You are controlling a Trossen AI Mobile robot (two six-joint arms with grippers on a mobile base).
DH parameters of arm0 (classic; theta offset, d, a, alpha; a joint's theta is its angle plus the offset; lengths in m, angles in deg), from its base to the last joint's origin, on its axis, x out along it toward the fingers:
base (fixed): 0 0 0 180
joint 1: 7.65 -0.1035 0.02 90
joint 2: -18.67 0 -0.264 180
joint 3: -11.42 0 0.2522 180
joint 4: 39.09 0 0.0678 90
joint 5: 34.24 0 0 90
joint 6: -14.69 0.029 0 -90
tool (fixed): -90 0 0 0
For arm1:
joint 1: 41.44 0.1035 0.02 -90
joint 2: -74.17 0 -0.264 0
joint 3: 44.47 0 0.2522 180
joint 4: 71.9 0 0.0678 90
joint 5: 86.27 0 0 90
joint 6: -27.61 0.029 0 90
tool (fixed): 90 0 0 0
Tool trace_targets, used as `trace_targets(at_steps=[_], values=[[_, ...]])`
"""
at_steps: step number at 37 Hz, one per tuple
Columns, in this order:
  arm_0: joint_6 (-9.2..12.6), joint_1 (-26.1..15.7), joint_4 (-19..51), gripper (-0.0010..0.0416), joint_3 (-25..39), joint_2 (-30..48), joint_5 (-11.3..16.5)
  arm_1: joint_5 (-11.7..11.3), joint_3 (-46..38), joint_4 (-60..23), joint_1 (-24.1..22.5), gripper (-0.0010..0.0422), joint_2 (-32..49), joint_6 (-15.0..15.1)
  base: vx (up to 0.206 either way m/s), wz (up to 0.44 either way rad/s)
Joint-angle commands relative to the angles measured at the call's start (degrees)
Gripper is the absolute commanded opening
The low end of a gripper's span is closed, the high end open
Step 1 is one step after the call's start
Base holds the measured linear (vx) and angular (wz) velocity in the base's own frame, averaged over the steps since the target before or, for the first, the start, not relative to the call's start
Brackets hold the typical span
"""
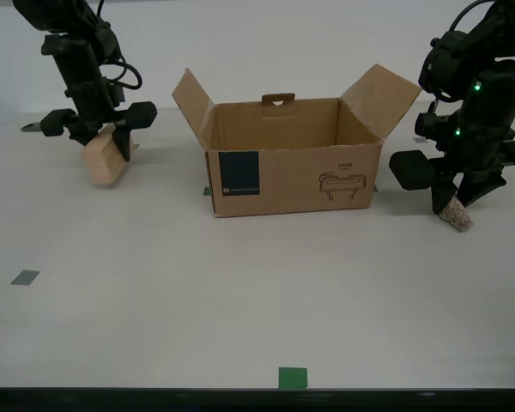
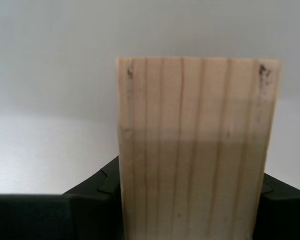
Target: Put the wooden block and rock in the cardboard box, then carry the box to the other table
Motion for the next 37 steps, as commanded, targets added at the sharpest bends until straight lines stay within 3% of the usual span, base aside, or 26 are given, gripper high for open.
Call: trace_targets(at_steps=[1,14,20,37], values=[[0.3,0.0,0.4,-0.0001,0.0,-1.3,-0.2,0.3,0.0,-0.1,0.0,-0.0001,-1.5,0.3,0.0,0.0],[0.5,0.0,1.8,-0.0001,0.0,-7.8,-0.6,0.3,0.0,-0.4,0.0,-0.0001,-4.8,0.7,0.0,0.0],[0.6,0.0,4.5,-0.0001,0.1,-11.0,-5.2,0.3,0.0,-0.8,-0.1,-0.0001,-6.1,1.4,0.0,0.0],[0.5,0.1,8.3,-0.0001,0.1,-22.1,-5.3,0.3,0.0,-0.8,-0.1,-0.0001,-13.7,2.5,0.0,0.0]])
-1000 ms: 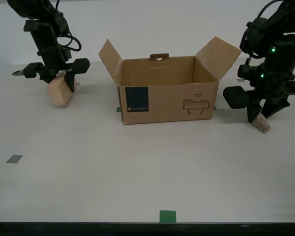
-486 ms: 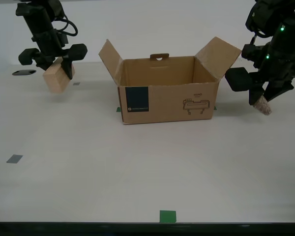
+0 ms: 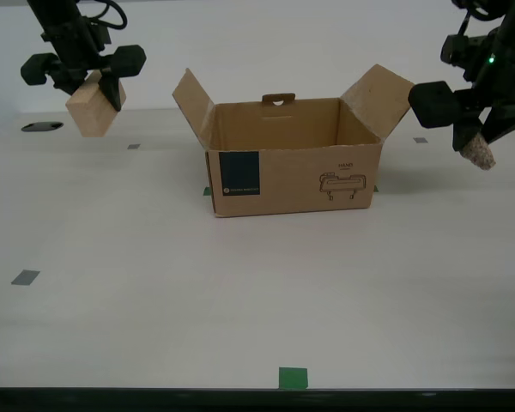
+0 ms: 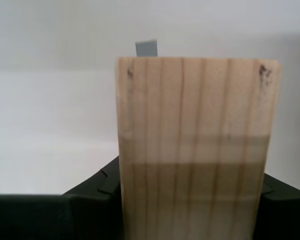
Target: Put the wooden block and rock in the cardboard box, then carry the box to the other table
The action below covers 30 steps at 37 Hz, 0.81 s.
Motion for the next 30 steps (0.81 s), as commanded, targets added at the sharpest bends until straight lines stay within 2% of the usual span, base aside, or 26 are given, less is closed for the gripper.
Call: trace_targets(at_steps=[1,12,23,30], values=[[0.2,0.0,0.6,-0.0001,0.1,-2.6,-0.5,0.3,-0.1,0.0,-0.1,-0.0001,-2.2,0.3,0.0,0.0],[0.2,0.0,1.0,-0.0001,0.1,-10.0,-0.4,0.3,-0.1,0.0,-0.3,-0.0001,-8.5,0.8,0.0,0.0],[0.1,0.0,2.5,-0.0001,0.1,-14.0,-0.4,0.4,-0.1,-0.1,-1.6,-0.0001,-14.1,0.9,0.0,0.0],[-0.5,0.0,8.2,-0.0001,3.6,-14.4,-0.4,0.5,-0.1,-0.2,-3.0,-0.0001,-16.3,0.9,0.0,0.0]])
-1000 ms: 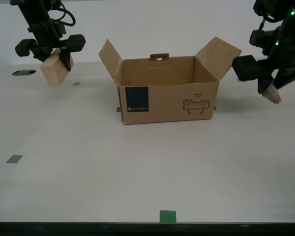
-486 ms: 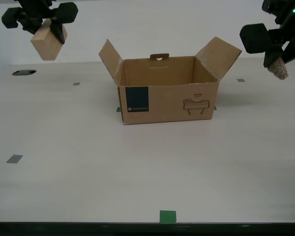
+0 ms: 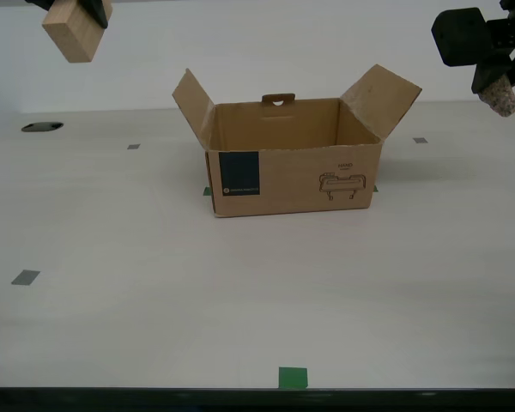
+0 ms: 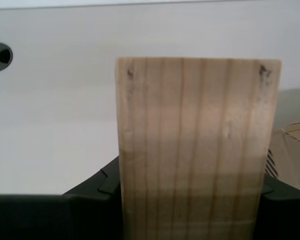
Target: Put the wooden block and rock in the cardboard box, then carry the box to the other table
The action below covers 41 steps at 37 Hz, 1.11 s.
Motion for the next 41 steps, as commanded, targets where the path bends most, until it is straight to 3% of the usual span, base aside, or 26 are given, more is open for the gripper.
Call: trace_targets(at_steps=[1,4,8,16,21,29,37,41], values=[[-0.5,0.0,3.1,-0.0001,2.8,0.0,-0.4,0.4,-0.1,-0.1,-1.0,-0.0001,-1.2,0.3,0.0,0.0],[-0.9,-0.1,4.7,-0.0001,5.6,-0.1,-0.2,1.8,-0.1,-0.1,-2.0,-0.0001,-1.6,0.3,0.0,0.0],[-1.0,-0.1,6.2,-0.0001,9.6,-0.1,2.4,4.5,-0.1,-0.2,-4.0,-0.0001,-1.8,0.2,0.0,0.0],[-0.9,-0.1,6.4,-0.0001,16.1,-0.1,9.0,5.4,-0.1,0.5,-9.9,-0.0001,-1.8,0.2,0.0,0.0],[-1.0,-0.2,6.4,-0.0001,19.2,-0.1,9.7,8.2,-0.1,1.9,-13.8,-0.0001,-1.8,0.2,0.0,0.0],[-1.2,-0.2,5.8,-0.0001,21.1,0.0,9.8,7.8,-0.1,4.0,-19.6,-0.0001,-1.7,0.1,0.0,0.0],[-1.3,-0.2,1.9,-0.0001,20.8,0.0,17.6,7.7,0.0,8.9,-24.4,-0.0001,-1.7,0.4,0.0,0.0],[-1.3,-0.2,-0.6,-0.0001,19.9,0.0,18.5,7.6,0.1,11.8,-26.1,0.0,-1.7,0.5,0.0,0.0]])
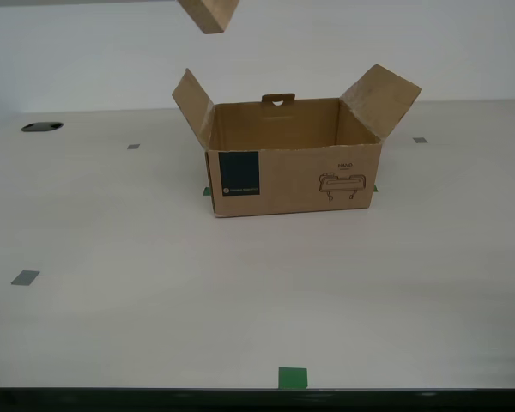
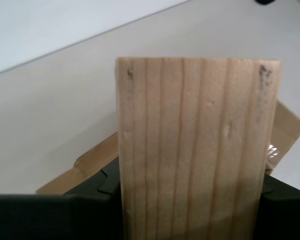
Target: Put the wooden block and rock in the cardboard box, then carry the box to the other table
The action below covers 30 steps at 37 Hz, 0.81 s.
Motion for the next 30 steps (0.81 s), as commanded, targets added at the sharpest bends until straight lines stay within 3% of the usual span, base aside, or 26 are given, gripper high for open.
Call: trace_targets(at_steps=[1,9,15,23,26,30], values=[[-0.1,0.0,-2.0,-0.0001,-0.7,0.0,0.5,0.1,0.1,2.7,-1.3,-0.0001,0.0,0.4,0.0,0.0],[-0.3,0.0,-5.3,-0.0001,-4.1,0.2,0.9,0.1,3.5,7.8,-1.8,-0.0001,0.0,0.8,0.0,0.0],[0.4,0.0,-7.9,-0.0001,-7.9,0.2,5.5,0.2,9.3,11.8,-1.9,-0.0001,-0.1,0.7,0.0,0.0],[0.6,-0.1,-15.6,-0.0001,-13.9,0.2,6.8,0.2,13.6,14.2,-2.0,-0.0001,-0.1,-0.6,0.0,0.0],[0.7,-0.2,-19.6,-0.0001,-16.3,0.2,8.4,0.4,14.4,16.4,-2.1,-0.0001,-0.1,-0.7,0.0,0.0],[2.5,-0.3,-24.3,-0.0001,-19.1,0.2,9.3,0.5,15.3,18.9,-2.3,-0.0001,0.0,-0.7,0.0,0.0]])
